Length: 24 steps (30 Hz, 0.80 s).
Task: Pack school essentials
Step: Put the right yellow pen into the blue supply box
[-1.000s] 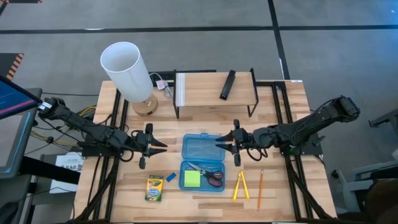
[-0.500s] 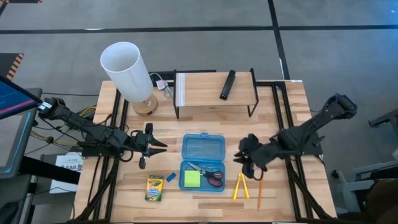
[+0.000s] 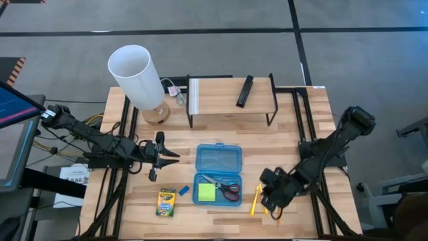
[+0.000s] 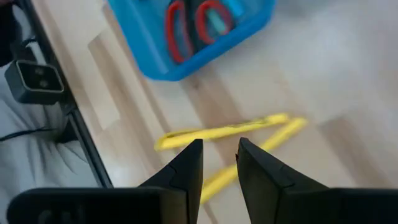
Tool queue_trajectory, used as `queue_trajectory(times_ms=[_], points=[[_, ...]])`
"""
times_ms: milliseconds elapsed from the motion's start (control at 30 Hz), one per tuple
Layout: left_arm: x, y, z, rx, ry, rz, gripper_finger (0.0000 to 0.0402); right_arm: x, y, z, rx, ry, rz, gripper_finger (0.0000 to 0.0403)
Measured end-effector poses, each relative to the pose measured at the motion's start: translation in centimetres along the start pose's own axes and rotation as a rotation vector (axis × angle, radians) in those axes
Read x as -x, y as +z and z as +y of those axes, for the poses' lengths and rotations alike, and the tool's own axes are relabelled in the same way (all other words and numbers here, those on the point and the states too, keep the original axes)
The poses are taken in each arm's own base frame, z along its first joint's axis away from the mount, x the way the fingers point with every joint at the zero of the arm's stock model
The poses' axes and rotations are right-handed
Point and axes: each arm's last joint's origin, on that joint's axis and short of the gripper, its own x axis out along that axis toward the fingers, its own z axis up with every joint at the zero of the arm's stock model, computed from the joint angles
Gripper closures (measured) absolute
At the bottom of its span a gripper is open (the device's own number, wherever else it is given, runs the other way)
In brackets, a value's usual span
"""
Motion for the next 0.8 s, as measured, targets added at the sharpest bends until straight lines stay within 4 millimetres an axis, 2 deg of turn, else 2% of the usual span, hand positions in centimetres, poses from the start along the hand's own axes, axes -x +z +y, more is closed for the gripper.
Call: queue_trajectory(times_ms=[133,300,567,800], points=[[0.0,0.0,0.0,-0.003,0.0,0.0,0.0335,-2.0,-1.0,1.0,0.005,-0.04,0.051,0.0285],[0.0,-0.1,0.0,-0.019,0.001,0.008,0.0335,-3.5,-1.3,2.3,0.005,-0.147,0.143,0.0285],[0.0,-0.1,0.0,0.0,0.001,0.008,0.0335,-4.6,-1.7,4.0,-0.027,-0.207,0.18,0.0284],[0.0,-0.1,0.0,0.001,0.001,0.008,0.0335,-4.7,-1.8,3.9,-0.063,-0.231,0.254,0.0265]])
